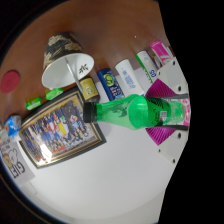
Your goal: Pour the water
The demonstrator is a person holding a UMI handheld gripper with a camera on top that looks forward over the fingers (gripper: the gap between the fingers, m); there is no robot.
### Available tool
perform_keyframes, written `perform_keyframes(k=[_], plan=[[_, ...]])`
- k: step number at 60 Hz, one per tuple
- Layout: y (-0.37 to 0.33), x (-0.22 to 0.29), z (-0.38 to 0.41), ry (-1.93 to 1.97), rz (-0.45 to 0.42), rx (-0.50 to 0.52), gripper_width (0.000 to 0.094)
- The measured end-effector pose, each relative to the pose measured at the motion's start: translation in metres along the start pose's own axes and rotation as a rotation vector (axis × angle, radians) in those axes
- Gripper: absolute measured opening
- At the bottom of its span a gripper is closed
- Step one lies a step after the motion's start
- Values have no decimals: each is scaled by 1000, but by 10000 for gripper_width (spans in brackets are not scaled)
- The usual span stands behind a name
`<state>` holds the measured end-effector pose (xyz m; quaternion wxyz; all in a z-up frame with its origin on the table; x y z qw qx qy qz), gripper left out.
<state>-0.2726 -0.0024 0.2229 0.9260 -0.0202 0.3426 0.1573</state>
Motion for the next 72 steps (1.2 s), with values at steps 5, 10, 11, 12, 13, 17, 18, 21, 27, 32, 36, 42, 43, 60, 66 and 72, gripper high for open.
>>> perform_keyframes(k=[5, 10, 11, 12, 13, 17, 18, 21, 27, 32, 36, 42, 43, 60, 66, 72], plan=[[0, 11, -2, 130, 5, 9, 350], [4, 19, -6, 186, 2, 6, 349], [3, 19, -7, 179, 3, 0, 349], [3, 19, -8, 171, 4, -7, 348], [3, 19, -9, 162, 7, -14, 349], [2, 17, -9, 137, 20, -33, 351], [2, 15, -8, 129, 22, -41, 350], [1, 13, -6, 79, 31, -65, 353], [-1, 7, 7, -133, 50, -119, 350], [-3, 4, 32, -361, 73, -135, 350], [-7, 7, 57, -589, 71, -143, 350], [-20, 23, 105, -927, 45, -129, 351], [-19, 23, 112, -981, 25, -138, 351], [-67, 150, 183, -1777, -220, -269, 351], [-75, 209, 171, -1894, -273, -392, 350], [-83, 248, 149, -1940, -268, -468, 350]])
Point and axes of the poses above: the point between the fingertips, and its own axes, seen from behind it with the camera up: z to the left, x up, y forward, the way the camera looks, the point moved 4 cm from there along -y, backward, against the way the camera looks, and after that the axes turned 15 degrees about y, right-handed, at the moved point
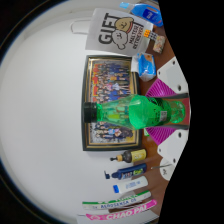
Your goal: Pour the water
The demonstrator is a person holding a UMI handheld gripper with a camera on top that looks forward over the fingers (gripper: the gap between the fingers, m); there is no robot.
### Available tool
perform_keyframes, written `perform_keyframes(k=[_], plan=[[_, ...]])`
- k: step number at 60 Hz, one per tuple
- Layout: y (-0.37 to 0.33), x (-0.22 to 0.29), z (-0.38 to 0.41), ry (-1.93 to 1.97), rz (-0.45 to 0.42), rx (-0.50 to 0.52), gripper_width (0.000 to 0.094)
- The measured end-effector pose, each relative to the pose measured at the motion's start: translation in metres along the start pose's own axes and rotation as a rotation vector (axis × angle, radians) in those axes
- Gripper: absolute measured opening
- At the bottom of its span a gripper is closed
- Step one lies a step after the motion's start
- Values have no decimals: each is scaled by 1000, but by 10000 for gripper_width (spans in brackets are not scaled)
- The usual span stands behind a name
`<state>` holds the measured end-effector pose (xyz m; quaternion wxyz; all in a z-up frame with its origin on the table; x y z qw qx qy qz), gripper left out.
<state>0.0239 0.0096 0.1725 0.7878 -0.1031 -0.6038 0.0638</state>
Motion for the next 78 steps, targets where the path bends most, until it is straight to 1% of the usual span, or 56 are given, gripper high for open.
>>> perform_keyframes(k=[5, 15, 17, 20, 23, 28, 30, 31, 32, 33, 34, 35, 38, 42, 50, 61, 66, 78], plan=[[6, -24, -9, 0, 39, -2, 350], [11, -63, -22, 21, 85, -19, 355], [10, -61, -22, 20, 52, -9, 355], [10, -62, -22, 15, 45, -10, 358], [10, -62, -21, 12, 40, -12, 394], [9, -61, -21, 14, 48, -15, 536], [8, -63, -22, 14, 66, -21, 567], [8, -65, -23, 14, 80, -27, 606], [7, -66, -23, 11, 93, -32, 651], [6, -67, -24, 11, 104, -35, 715], [5, -67, -24, 10, 113, -37, 802], [4, -67, -23, 10, 119, -39, 866], [-3, -67, -24, 8, 136, -52, 828], [-16, -64, -24, 3, 150, -77, 860], [-58, -58, -11, 4, 193, -115, 856], [-148, -47, 36, 16, 261, -152, 855], [-199, -45, 55, -8, 307, -190, 856], [-292, -48, 97, -53, 328, -203, 853]])
Point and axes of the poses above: the point between the fingertips, and its own axes, seen from behind it with the camera up: z to the left, x up, y forward, the way the camera looks, the point moved 4 cm from there along -y, backward, against the way the camera looks, and after that the axes turned 15 degrees about y, right-handed, at the moved point
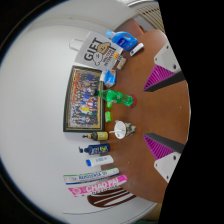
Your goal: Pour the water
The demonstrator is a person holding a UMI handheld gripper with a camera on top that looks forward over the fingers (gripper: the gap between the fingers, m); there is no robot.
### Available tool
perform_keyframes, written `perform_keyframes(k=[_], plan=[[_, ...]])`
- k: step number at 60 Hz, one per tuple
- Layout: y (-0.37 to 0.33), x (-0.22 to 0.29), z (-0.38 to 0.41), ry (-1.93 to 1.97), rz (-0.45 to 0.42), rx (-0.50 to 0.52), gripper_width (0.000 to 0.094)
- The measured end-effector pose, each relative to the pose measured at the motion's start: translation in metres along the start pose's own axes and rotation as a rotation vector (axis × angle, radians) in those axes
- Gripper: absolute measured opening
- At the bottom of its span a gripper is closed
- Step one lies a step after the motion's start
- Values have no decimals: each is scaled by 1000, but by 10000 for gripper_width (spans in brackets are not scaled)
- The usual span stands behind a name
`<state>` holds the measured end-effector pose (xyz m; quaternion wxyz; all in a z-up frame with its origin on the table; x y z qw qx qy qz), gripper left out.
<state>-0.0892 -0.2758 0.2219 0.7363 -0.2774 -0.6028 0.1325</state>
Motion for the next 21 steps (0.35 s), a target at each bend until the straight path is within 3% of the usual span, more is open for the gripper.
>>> perform_keyframes(k=[21], plan=[[-46, -26, 2, -5, 5, -18, 856]])
Point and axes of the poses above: the point between the fingertips, and its own axes, seen from behind it with the camera up: z to the left, x up, y forward, the way the camera looks, the point moved 4 cm from there along -y, backward, against the way the camera looks, and after that the axes turned 15 degrees about y, right-handed, at the moved point
